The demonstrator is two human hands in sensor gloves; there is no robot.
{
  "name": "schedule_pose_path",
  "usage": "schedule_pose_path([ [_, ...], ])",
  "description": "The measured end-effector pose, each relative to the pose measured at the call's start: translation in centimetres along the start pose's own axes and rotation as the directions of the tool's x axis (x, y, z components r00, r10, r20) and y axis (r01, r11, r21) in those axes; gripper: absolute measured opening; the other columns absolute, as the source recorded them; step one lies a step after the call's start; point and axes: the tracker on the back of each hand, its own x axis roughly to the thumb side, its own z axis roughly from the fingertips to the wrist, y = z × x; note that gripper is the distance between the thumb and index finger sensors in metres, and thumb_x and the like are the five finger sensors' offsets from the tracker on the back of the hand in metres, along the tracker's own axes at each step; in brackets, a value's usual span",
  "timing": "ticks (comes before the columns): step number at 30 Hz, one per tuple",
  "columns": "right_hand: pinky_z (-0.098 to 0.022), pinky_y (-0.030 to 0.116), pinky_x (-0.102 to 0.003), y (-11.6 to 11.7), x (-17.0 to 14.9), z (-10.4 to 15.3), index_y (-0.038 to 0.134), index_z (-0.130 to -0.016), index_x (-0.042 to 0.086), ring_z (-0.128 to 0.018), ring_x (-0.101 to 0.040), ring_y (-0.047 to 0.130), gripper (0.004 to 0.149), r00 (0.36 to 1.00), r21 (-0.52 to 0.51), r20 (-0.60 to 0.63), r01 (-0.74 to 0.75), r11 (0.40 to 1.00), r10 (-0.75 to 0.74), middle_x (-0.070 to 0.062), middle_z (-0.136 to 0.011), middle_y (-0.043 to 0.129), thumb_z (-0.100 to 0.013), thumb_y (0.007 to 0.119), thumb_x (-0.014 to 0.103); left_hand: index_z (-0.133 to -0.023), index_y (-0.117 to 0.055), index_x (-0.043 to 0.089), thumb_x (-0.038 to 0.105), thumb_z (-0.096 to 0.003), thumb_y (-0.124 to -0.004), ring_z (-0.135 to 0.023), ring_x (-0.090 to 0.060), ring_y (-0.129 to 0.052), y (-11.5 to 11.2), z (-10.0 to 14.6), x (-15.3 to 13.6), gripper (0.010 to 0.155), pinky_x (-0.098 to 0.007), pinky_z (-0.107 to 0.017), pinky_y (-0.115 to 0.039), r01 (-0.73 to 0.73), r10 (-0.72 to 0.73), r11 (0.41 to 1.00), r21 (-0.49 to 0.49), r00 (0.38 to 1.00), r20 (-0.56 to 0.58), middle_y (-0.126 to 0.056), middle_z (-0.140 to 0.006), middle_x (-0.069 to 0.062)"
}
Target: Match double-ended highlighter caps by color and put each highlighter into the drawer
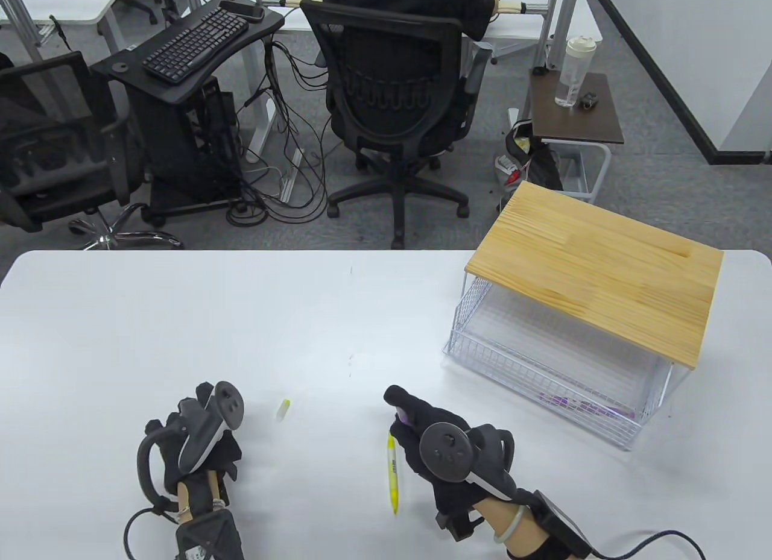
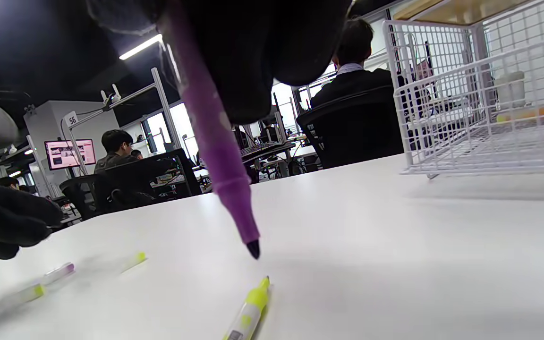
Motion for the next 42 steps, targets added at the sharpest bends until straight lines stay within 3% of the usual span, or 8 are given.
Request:
schedule_pose_path([
  [4, -0.084, 0.066, -0.029, -0.4, -0.3, -0.1, 0.006, -0.109, 0.052, -0.081, -0.002, 0.086, 0.062, 0.995, 0.062, 0.02, 0.093, 0.994, -0.095, 0.025, -0.098, 0.066, -0.067, 0.051, 0.051, -0.114, -0.046, 0.025, 0.057, -0.0423, -0.067, -0.094, -0.026, -0.087, -0.1, -2.7, 0.7, 0.081, -0.066, -0.074, -0.055, 0.029, -0.032, 0.998, -0.064, 0.998, -0.052, -0.074, -0.111, -0.006],
  [12, -0.087, 0.062, -0.029, -0.6, -0.4, -0.1, 0.004, -0.11, 0.051, -0.084, -0.001, 0.083, 0.061, 0.996, 0.035, 0.027, 0.079, 0.996, -0.079, 0.027, -0.099, 0.064, -0.067, 0.048, 0.053, -0.114, -0.042, 0.024, 0.057, -0.0397, -0.07, -0.092, -0.024, -0.089, -1.6, -5.6, 2.4, 0.086, -0.064, -0.075, -0.055, 0.116, -0.15, 0.957, -0.268, 0.982, -0.112, -0.078, -0.108, -0.005],
  [16, -0.087, 0.062, -0.029, -0.5, -0.5, -0.1, 0.004, -0.11, 0.051, -0.085, -0.001, 0.083, 0.061, 0.997, 0.042, 0.024, 0.076, 0.996, -0.077, 0.027, -0.099, 0.064, -0.068, 0.047, 0.053, -0.112, -0.049, 0.022, 0.054, -0.0382, -0.073, -0.084, -0.018, -0.095, -1.9, -6.0, 3.2, 0.084, -0.06, -0.075, -0.059, 0.236, -0.265, 0.947, -0.218, 0.958, -0.113, -0.085, -0.1, -0.001],
  [24, -0.087, 0.062, -0.029, 0.0, -0.3, -0.2, 0.004, -0.111, 0.05, -0.085, 0.0, 0.083, 0.061, 0.998, 0.059, 0.026, 0.058, 0.997, -0.06, 0.028, -0.099, 0.064, -0.068, 0.047, 0.054, -0.108, -0.055, 0.021, 0.048, -0.0373, -0.077, -0.066, -0.006, -0.103, -2.0, -6.5, 4.1, 0.079, -0.055, -0.073, -0.067, 0.289, -0.311, 0.943, -0.167, 0.943, -0.12, -0.095, -0.08, 0.006],
  [30, -0.087, 0.064, -0.027, 0.0, -0.4, -0.2, 0.001, -0.109, 0.047, -0.086, 0.003, 0.084, 0.062, 0.998, 0.039, 0.011, 0.056, 0.998, -0.057, 0.03, -0.1, 0.062, -0.068, 0.046, 0.054, -0.111, -0.049, 0.018, 0.043, -0.0437, -0.075, -0.066, -0.007, -0.103, -2.2, -6.1, 4.8, 0.076, -0.055, -0.073, -0.066, 0.339, -0.355, 0.931, -0.133, 0.926, -0.127, -0.094, -0.083, 0.009],
  [34, -0.087, 0.066, -0.025, 0.0, -1.2, -0.7, 0.001, -0.108, 0.045, -0.088, 0.005, 0.085, 0.062, 0.994, 0.054, -0.034, 0.101, 0.993, -0.099, 0.029, -0.104, 0.059, -0.068, 0.049, 0.053, -0.112, -0.043, 0.026, 0.03, -0.0555, -0.062, -0.072, -0.02, -0.097, -0.8, -4.8, 4.3, 0.059, -0.061, -0.072, -0.062, 0.225, -0.229, 0.973, -0.048, 0.966, -0.117, -0.087, -0.092, -0.005],
  [37, -0.086, 0.069, -0.022, 0.0, -1.8, -1.2, 0.012, -0.107, 0.043, -0.084, 0.008, 0.088, 0.058, 0.984, 0.105, -0.053, 0.173, 0.979, -0.168, 0.025, -0.109, 0.057, -0.068, 0.053, 0.054, -0.108, -0.057, 0.027, 0.027, -0.0569, -0.057, -0.075, -0.024, -0.093, 1.0, -2.7, 4.4, 0.052, -0.063, -0.071, -0.06, 0.152, -0.147, 0.985, 0.078, 0.987, -0.065, -0.082, -0.095, -0.009],
  [42, -0.084, 0.071, -0.02, 0.4, -2.5, -1.9, 0.027, -0.103, 0.044, -0.083, 0.009, 0.09, 0.05, 0.942, 0.245, -0.066, 0.334, 0.91, -0.328, 0.025, -0.105, 0.063, -0.066, 0.057, 0.056, -0.102, -0.071, 0.024, 0.03, -0.0571, -0.058, -0.071, -0.022, -0.095, 3.2, 2.7, 5.3, 0.047, -0.06, -0.069, -0.064, -0.114, 0.085, 0.967, 0.23, 0.987, 0.134, -0.084, -0.092, -0.008],
])
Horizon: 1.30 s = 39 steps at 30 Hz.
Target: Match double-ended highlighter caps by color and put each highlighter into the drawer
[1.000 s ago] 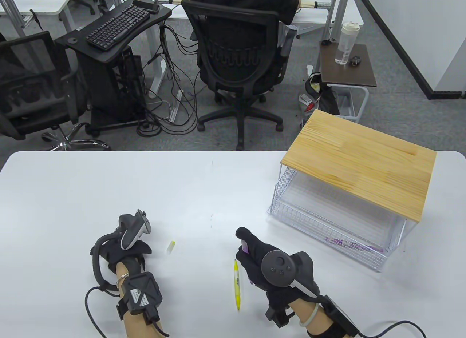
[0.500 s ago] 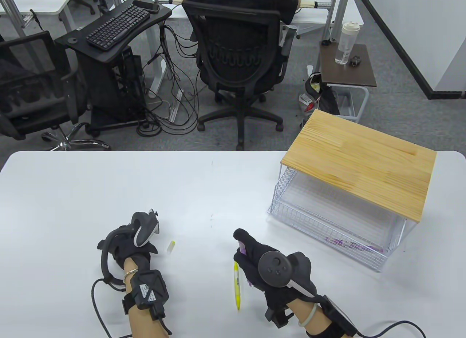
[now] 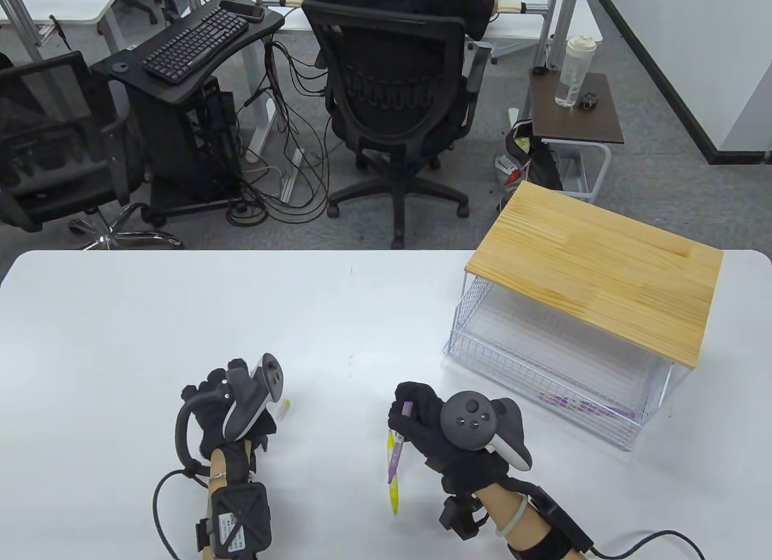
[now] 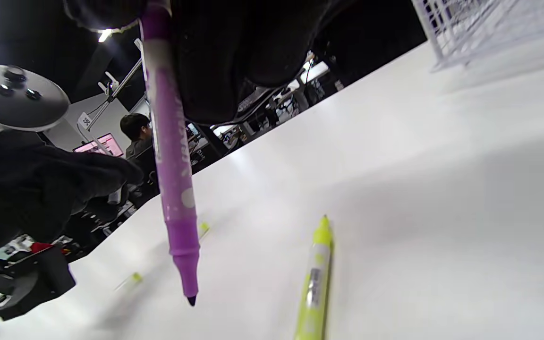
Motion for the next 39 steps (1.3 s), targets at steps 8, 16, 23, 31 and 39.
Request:
schedule_pose_path([
  [8, -0.09, 0.064, -0.021, -0.6, -1.2, -0.6, 0.031, -0.095, 0.048, -0.101, 0.008, 0.081, 0.039, 0.968, 0.135, 0.007, 0.247, 0.96, -0.25, 0.024, -0.114, 0.052, -0.07, 0.06, 0.046, -0.094, -0.078, 0.018, 0.037, -0.0557, -0.061, -0.06, -0.016, -0.1, 0.3, 4.6, 0.5, 0.046, -0.055, -0.066, -0.07, -0.451, 0.431, 0.892, 0.034, 0.871, 0.235, -0.092, -0.082, -0.004],
  [16, -0.096, 0.051, -0.022, -0.9, -2.8, -1.2, 0.021, -0.098, 0.047, -0.115, 0.006, 0.063, 0.037, 0.885, 0.248, -0.01, 0.453, 0.856, -0.465, 0.02, -0.123, 0.03, -0.074, 0.048, 0.042, -0.093, -0.077, 0.013, 0.033, -0.0568, -0.059, -0.058, -0.018, -0.102, -0.4, 5.0, 0.3, 0.045, -0.055, -0.064, -0.07, -0.644, 0.662, 0.747, -0.164, 0.702, 0.262, -0.094, -0.081, -0.006],
  [23, -0.097, 0.049, -0.023, -0.8, -3.3, -1.4, 0.018, -0.099, 0.047, -0.116, 0.006, 0.062, 0.037, 0.873, 0.246, -0.035, 0.48, 0.842, -0.487, 0.019, -0.123, 0.028, -0.075, 0.046, 0.043, -0.093, -0.077, 0.011, 0.032, -0.0569, -0.058, -0.058, -0.019, -0.103, -1.1, 5.6, 0.8, 0.046, -0.056, -0.063, -0.071, -0.669, 0.712, 0.701, -0.247, 0.635, 0.299, -0.095, -0.08, -0.007],
  [31, -0.096, 0.05, -0.023, -0.7, -3.2, -1.4, 0.019, -0.1, 0.047, -0.115, 0.006, 0.063, 0.037, 0.873, 0.244, -0.04, 0.48, 0.842, -0.486, 0.019, -0.123, 0.03, -0.075, 0.046, 0.043, -0.094, -0.077, 0.012, 0.032, -0.057, -0.058, -0.058, -0.019, -0.103, -1.3, 6.3, 1.6, 0.046, -0.055, -0.063, -0.07, -0.703, 0.778, 0.625, -0.339, 0.531, 0.334, -0.094, -0.081, -0.006],
  [39, -0.095, 0.053, -0.024, -1.1, -3.4, -1.4, 0.019, -0.106, 0.047, -0.11, 0.006, 0.07, 0.043, 0.895, 0.217, -0.039, 0.442, 0.871, -0.444, 0.022, -0.121, 0.04, -0.074, 0.047, 0.046, -0.102, -0.069, 0.015, 0.033, -0.0529, -0.068, -0.064, -0.012, -0.1, -1.4, 6.7, 2.5, 0.052, -0.05, -0.067, -0.071, -0.641, 0.711, 0.695, -0.326, 0.545, 0.445, -0.087, -0.091, -0.004],
])
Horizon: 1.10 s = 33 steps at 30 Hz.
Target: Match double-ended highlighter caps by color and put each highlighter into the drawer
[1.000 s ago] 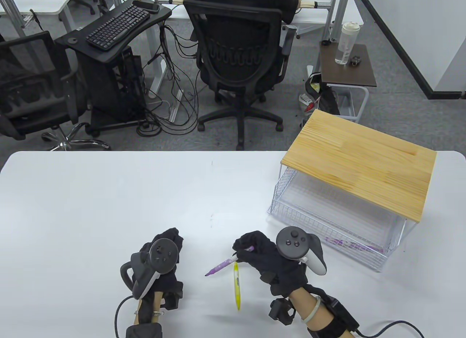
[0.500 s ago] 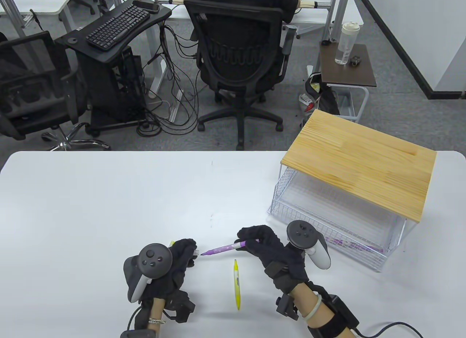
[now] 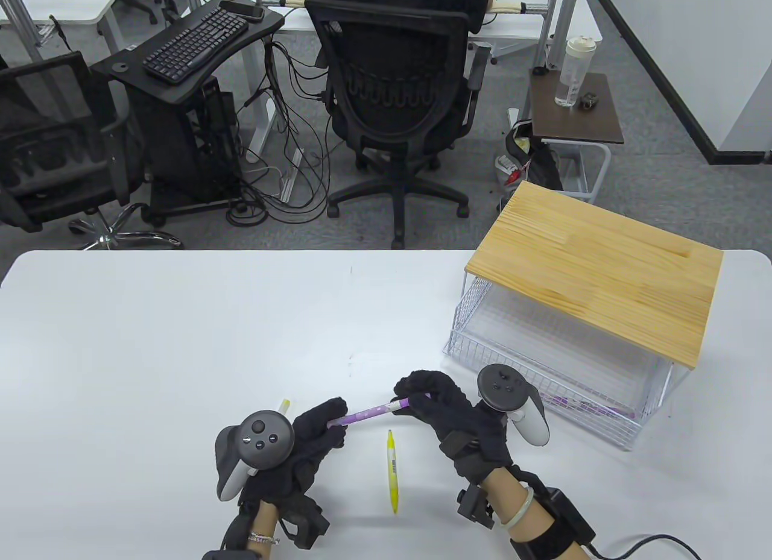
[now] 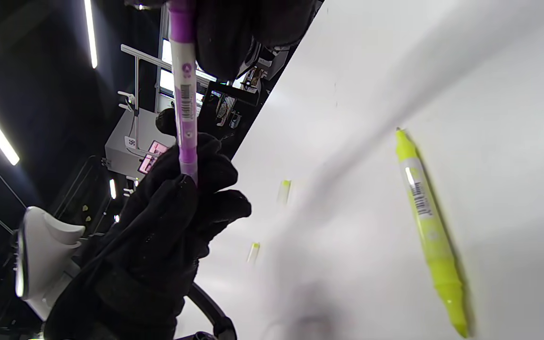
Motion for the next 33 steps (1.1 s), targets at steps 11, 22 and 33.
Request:
schedule_pose_path([
  [11, -0.086, 0.062, -0.038, 2.1, 2.1, 0.7, 0.048, -0.103, 0.049, -0.081, -0.006, 0.087, 0.043, 0.81, -0.221, -0.122, -0.585, 0.78, 0.573, 0.02, -0.097, 0.072, -0.061, 0.058, 0.054, -0.092, -0.082, 0.016, 0.034, -0.0475, -0.075, -0.049, -0.005, -0.107, 0.0, 0.7, 0.9, 0.049, -0.043, -0.063, -0.078, 0.201, -0.203, 0.976, 0.083, 0.979, 0.024, -0.099, -0.076, -0.001],
  [22, -0.084, 0.063, -0.039, 2.4, 3.1, 1.4, 0.055, -0.1, 0.045, -0.062, -0.006, 0.087, 0.042, 0.756, -0.267, -0.131, -0.65, 0.712, 0.641, 0.021, -0.077, 0.077, -0.06, 0.057, 0.056, -0.088, -0.085, 0.016, 0.037, -0.0444, -0.075, -0.045, -0.003, -0.108, -1.4, 0.4, 1.2, 0.05, -0.042, -0.063, -0.078, 0.262, -0.265, 0.963, 0.067, 0.963, 0.041, -0.102, -0.072, 0.0],
  [33, -0.073, 0.071, -0.037, 1.4, 3.2, 1.8, 0.062, -0.097, 0.033, -0.042, -0.005, 0.087, 0.042, 0.858, -0.201, -0.068, -0.511, 0.836, 0.508, 0.021, -0.056, 0.079, -0.061, 0.054, 0.054, -0.086, -0.086, 0.017, 0.037, -0.0413, -0.076, -0.042, -0.001, -0.108, -1.5, 1.6, 3.6, 0.05, -0.04, -0.065, -0.079, 0.428, -0.465, 0.858, 0.283, 0.882, 0.077, -0.103, -0.069, 0.001],
])
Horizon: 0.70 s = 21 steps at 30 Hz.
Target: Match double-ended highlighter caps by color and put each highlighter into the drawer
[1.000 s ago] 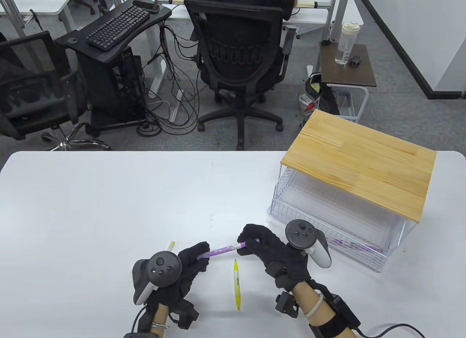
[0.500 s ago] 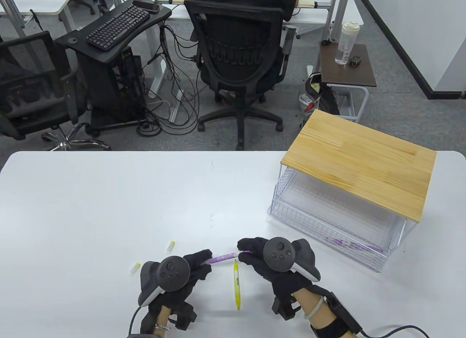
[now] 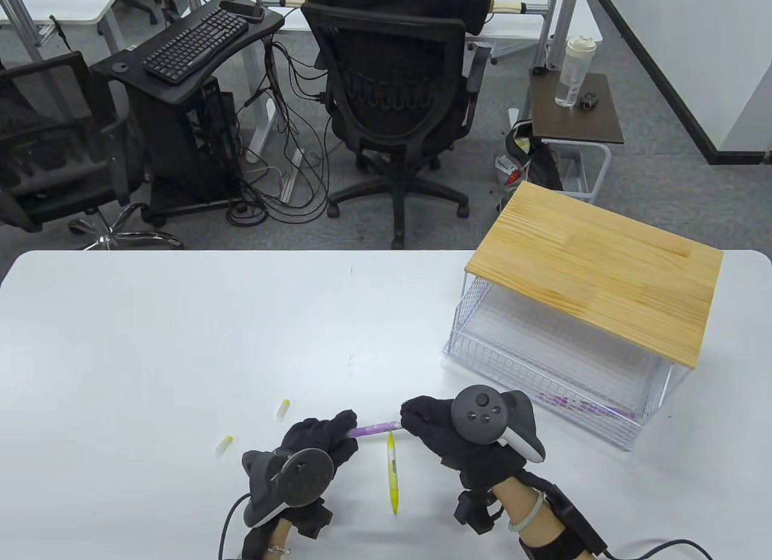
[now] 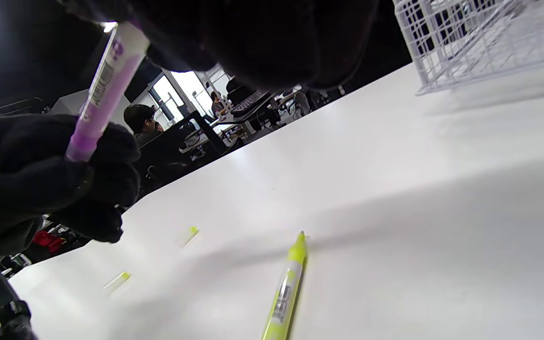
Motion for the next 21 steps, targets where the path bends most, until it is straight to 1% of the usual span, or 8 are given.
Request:
schedule_pose_path([
  [2, -0.073, 0.071, -0.038, 0.3, -0.2, -0.3, 0.063, -0.098, 0.031, -0.041, -0.006, 0.088, 0.044, 1.0, 0.039, -0.003, 0.031, 0.999, -0.031, 0.02, -0.054, 0.079, -0.061, 0.053, 0.053, -0.086, -0.087, 0.018, 0.038, -0.0406, -0.076, -0.041, -0.001, -0.108, 0.1, 0.1, 0.0, 0.051, -0.04, -0.065, -0.079, 0.033, -0.033, 0.999, 0.021, 0.999, -0.009, -0.103, -0.069, 0.001],
  [5, -0.074, 0.07, -0.039, 0.8, -0.4, -0.7, 0.062, -0.099, 0.031, -0.044, -0.008, 0.089, 0.045, 0.999, 0.07, -0.007, 0.033, 0.997, -0.033, 0.019, -0.056, 0.081, -0.061, 0.053, 0.054, -0.087, -0.086, 0.018, 0.038, -0.0411, -0.076, -0.043, -0.001, -0.108, 0.0, 0.1, -0.4, 0.05, -0.042, -0.065, -0.078, 0.02, -0.02, 1.0, 0.001, 1.0, -0.023, -0.102, -0.07, 0.001],
  [8, -0.078, 0.066, -0.043, 1.0, -0.3, -0.8, 0.06, -0.102, 0.032, -0.055, -0.013, 0.091, 0.046, 1.0, 0.079, 0.0, -0.003, 0.997, 0.003, 0.016, -0.068, 0.083, -0.061, 0.055, 0.052, -0.089, -0.084, 0.019, 0.037, -0.0429, -0.076, -0.046, -0.002, -0.107, -0.3, 0.0, -0.6, 0.05, -0.046, -0.066, -0.076, 0.027, -0.028, 0.999, -0.027, 0.999, -0.03, -0.101, -0.073, 0.002],
  [11, -0.083, 0.058, -0.048, 1.1, 0.0, -0.6, 0.055, -0.106, 0.036, -0.074, -0.016, 0.089, 0.046, 1.0, 0.065, 0.009, -0.03, 0.997, 0.029, 0.015, -0.085, 0.081, -0.062, 0.058, 0.049, -0.094, -0.08, 0.018, 0.037, -0.0469, -0.073, -0.054, -0.006, -0.105, -0.6, -0.1, -0.8, 0.051, -0.05, -0.067, -0.073, 0.032, -0.035, 0.998, -0.059, 0.998, -0.053, -0.097, -0.08, -0.001],
  [14, -0.086, 0.05, -0.053, 0.7, 0.4, -0.2, 0.054, -0.106, 0.042, -0.09, -0.018, 0.083, 0.044, 0.998, -0.003, 0.01, -0.07, 0.998, 0.07, 0.016, -0.096, 0.076, -0.063, 0.061, 0.045, -0.1, -0.073, 0.019, 0.042, -0.0497, -0.067, -0.068, -0.014, -0.102, -0.9, -0.1, -1.1, 0.056, -0.056, -0.068, -0.069, 0.044, -0.049, 0.995, -0.085, 0.997, -0.064, -0.09, -0.092, -0.004],
  [17, -0.087, 0.044, -0.056, -0.7, 0.6, 0.6, 0.058, -0.104, 0.044, -0.097, -0.019, 0.078, 0.042, 0.987, -0.154, -0.032, -0.162, 0.975, 0.159, 0.017, -0.098, 0.075, -0.062, 0.063, 0.042, -0.105, -0.067, 0.019, 0.043, -0.051, -0.065, -0.081, -0.024, -0.095, -1.0, -0.1, -1.3, 0.059, -0.061, -0.07, -0.064, 0.066, -0.074, 0.992, -0.109, 0.995, -0.074, -0.081, -0.103, -0.011],
  [19, -0.087, 0.042, -0.057, -2.1, 0.6, 1.4, 0.058, -0.103, 0.045, -0.1, -0.02, 0.076, 0.042, 0.969, -0.286, -0.091, -0.245, 0.927, 0.228, 0.017, -0.1, 0.073, -0.062, 0.062, 0.041, -0.107, -0.064, 0.02, 0.043, -0.0514, -0.064, -0.088, -0.03, -0.089, -1.1, -0.1, -1.5, 0.06, -0.063, -0.07, -0.06, 0.108, -0.117, 0.987, -0.117, 0.99, -0.078, -0.074, -0.108, -0.014],
  [21, -0.087, 0.041, -0.058, -3.5, 0.4, 2.2, 0.059, -0.103, 0.046, -0.104, -0.021, 0.073, 0.042, 0.959, -0.377, -0.14, -0.284, 0.882, 0.248, 0.016, -0.103, 0.072, -0.062, 0.062, 0.039, -0.11, -0.059, 0.02, 0.044, -0.0516, -0.063, -0.094, -0.038, -0.081, -1.3, -0.2, -1.8, 0.063, -0.066, -0.07, -0.056, 0.146, -0.159, 0.98, -0.137, 0.983, -0.09, -0.065, -0.113, -0.02],
])
